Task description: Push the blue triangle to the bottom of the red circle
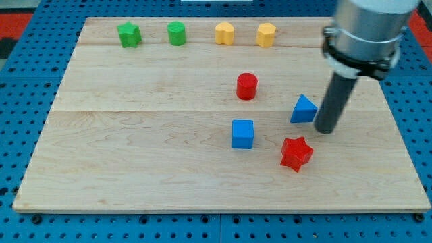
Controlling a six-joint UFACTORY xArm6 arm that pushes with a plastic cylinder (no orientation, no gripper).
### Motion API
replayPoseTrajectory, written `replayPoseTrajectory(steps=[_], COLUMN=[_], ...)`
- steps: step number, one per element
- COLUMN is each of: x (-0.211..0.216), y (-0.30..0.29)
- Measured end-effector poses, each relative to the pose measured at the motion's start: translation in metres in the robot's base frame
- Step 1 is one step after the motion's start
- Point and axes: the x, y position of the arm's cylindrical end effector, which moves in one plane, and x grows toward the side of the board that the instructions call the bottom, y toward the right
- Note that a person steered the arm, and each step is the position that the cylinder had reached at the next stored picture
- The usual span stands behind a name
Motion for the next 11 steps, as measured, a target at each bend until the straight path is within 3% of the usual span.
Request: replayPoseTrajectory(steps=[4, 6, 9, 11], x=[-0.054, -0.021, 0.005, -0.009], y=[-0.011, -0.068, -0.095, -0.11])
